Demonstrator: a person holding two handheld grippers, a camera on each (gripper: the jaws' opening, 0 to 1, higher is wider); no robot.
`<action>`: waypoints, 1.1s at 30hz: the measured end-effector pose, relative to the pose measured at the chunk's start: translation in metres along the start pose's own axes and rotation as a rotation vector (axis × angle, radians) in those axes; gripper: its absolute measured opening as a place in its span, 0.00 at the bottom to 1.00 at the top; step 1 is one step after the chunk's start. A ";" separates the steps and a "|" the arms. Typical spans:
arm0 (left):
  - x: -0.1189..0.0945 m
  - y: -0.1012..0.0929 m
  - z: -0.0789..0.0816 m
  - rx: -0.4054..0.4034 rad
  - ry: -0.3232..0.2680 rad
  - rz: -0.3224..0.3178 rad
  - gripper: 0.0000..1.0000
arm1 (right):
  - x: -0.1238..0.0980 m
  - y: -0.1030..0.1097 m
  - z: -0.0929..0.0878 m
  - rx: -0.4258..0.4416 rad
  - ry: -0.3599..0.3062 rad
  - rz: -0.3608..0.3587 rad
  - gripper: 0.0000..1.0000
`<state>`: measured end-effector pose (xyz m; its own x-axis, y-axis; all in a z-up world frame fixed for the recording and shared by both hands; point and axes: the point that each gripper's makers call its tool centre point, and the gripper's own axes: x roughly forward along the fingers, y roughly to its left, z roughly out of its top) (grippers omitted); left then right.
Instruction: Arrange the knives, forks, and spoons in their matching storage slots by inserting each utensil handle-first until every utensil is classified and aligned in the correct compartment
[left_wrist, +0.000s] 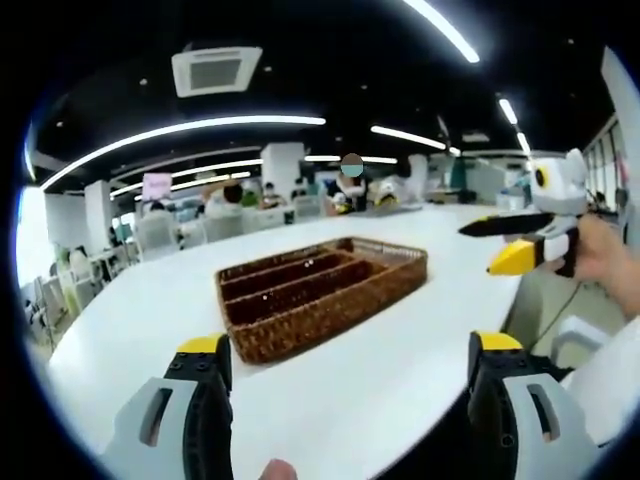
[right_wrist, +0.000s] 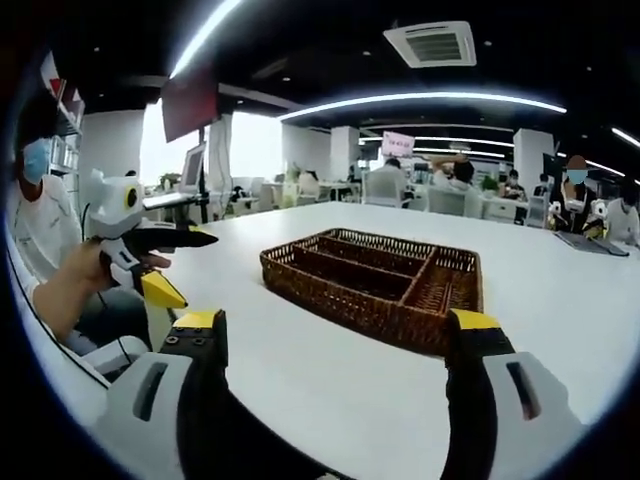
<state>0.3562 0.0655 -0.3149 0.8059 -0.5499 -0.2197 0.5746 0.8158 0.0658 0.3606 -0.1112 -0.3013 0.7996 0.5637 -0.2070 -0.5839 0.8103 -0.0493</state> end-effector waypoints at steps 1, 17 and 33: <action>0.000 0.000 0.000 -0.001 0.001 0.000 0.99 | 0.000 0.000 0.000 0.001 0.000 0.000 0.92; -0.004 0.001 0.002 0.005 0.008 0.006 0.99 | -0.004 0.001 0.001 0.010 0.014 0.000 0.90; -0.005 0.000 0.005 0.005 0.015 0.003 0.99 | -0.004 0.000 -0.003 0.031 0.034 -0.006 0.89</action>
<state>0.3524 0.0674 -0.3089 0.8052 -0.5450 -0.2337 0.5733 0.8162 0.0717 0.3566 -0.1137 -0.3029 0.7974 0.5535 -0.2404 -0.5742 0.8184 -0.0204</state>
